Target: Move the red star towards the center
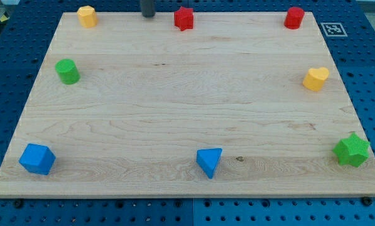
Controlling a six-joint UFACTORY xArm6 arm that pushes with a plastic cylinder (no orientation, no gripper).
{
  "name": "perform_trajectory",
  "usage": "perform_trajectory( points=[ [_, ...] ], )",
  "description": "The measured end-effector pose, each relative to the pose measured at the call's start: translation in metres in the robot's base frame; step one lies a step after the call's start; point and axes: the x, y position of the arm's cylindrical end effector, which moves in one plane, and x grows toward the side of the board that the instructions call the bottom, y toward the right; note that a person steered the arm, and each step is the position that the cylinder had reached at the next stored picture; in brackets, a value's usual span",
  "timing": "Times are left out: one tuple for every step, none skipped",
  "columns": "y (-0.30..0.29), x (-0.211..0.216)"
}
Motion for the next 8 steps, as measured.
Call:
perform_trajectory(
  points=[
    [0.024, -0.001],
    [0.028, 0.0],
    [0.051, 0.001],
    [0.081, 0.001],
    [0.101, 0.004],
    [0.094, 0.02],
    [0.075, 0.03],
    [0.074, 0.03]
  ],
)
